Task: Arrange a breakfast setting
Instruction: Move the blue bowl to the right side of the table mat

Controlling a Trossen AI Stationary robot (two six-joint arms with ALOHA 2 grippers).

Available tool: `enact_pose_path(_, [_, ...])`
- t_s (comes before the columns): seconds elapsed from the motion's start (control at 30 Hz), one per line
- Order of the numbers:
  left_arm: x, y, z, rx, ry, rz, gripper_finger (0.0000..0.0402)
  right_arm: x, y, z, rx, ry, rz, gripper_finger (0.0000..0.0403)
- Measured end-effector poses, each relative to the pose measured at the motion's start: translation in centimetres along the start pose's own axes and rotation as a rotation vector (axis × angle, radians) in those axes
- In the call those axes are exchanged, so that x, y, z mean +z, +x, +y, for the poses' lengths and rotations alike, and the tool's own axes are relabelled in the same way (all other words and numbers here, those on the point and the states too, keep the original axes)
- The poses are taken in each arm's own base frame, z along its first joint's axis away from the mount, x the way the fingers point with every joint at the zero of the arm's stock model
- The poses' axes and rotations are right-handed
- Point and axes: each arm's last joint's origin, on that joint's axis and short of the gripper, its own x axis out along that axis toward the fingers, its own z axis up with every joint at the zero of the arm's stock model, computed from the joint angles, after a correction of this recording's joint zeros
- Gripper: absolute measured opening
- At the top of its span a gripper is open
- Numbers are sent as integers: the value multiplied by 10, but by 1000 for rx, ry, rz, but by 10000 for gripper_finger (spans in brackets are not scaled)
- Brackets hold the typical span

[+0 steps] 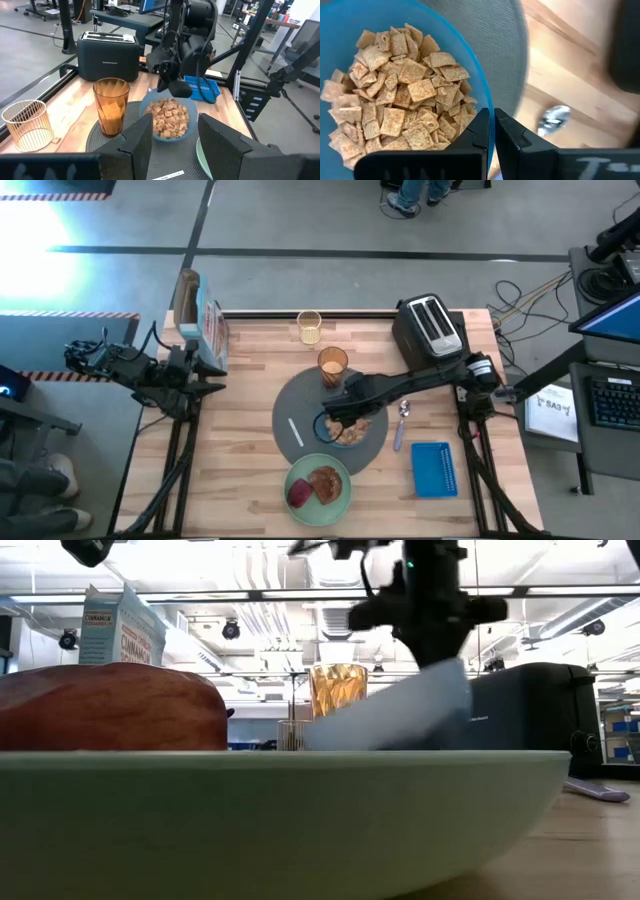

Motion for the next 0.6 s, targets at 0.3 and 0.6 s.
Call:
enact_pose_path(0.3, [0, 0, 0, 0, -4, -1, 141, -15, 28, -21, -71, 0, 54, 8])
enact_pose_path(0.6, [1, 0, 0, -1, -7, -6, 141, -25, 41, -47, 98, 114, -4, 8])
